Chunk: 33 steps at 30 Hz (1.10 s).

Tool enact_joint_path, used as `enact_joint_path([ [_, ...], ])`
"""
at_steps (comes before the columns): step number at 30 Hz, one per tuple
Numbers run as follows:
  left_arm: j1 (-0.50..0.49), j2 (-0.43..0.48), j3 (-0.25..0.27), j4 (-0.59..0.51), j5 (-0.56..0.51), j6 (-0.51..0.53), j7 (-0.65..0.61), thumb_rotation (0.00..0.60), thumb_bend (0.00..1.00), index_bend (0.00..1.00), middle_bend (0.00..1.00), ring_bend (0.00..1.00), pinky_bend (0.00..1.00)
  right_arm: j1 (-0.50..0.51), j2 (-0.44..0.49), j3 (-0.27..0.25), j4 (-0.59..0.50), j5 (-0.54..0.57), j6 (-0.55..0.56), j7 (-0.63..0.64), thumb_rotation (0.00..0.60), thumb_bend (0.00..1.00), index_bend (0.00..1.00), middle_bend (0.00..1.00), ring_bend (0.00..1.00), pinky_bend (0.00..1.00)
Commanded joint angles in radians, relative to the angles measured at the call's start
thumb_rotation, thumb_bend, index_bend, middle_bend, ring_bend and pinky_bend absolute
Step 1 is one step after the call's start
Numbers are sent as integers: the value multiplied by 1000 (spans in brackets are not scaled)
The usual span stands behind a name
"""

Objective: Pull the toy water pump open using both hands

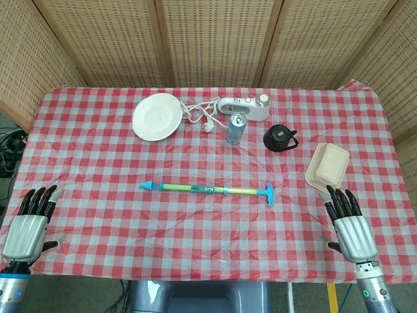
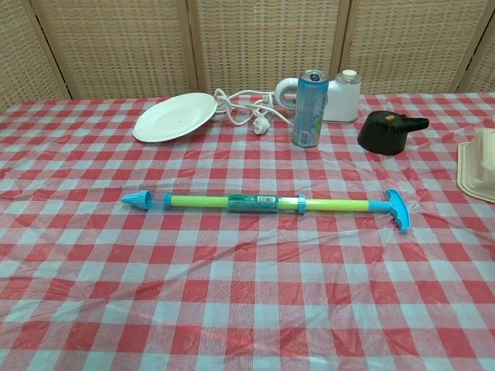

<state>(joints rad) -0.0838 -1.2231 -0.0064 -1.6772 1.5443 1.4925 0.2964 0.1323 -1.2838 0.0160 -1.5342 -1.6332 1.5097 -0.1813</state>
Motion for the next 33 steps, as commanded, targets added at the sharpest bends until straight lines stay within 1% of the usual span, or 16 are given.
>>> enact_joint_path([
  [1, 0, 1, 0, 0, -2, -1, -2, 600, 65, 0, 0, 0, 0, 1, 0, 1, -2, 2, -4, -1, 600, 68, 0, 0, 0, 0],
  [15, -1, 10, -2, -5, 4, 4, -18, 600, 67, 0, 0, 0, 0, 0, 0, 3, -15, 3, -7, -3, 600, 67, 0, 0, 0, 0],
  [27, -1, 6, -6, -3, -5, 2, -12, 600, 71, 0, 0, 0, 0, 7, -10, 6, -5, 21, -35, -2, 600, 67, 3, 0, 0, 0],
  [30, -1, 6, -5, -2, -8, 0, -15, 600, 72, 0, 0, 0, 0, 11, -16, 5, -3, 13, -35, 3, 600, 65, 22, 0, 0, 0],
  [33, 0, 7, -7, -1, -7, 5, -19, 600, 73, 0, 0, 0, 0, 13, -28, 5, 8, -1, -25, 9, 600, 63, 69, 0, 0, 0],
])
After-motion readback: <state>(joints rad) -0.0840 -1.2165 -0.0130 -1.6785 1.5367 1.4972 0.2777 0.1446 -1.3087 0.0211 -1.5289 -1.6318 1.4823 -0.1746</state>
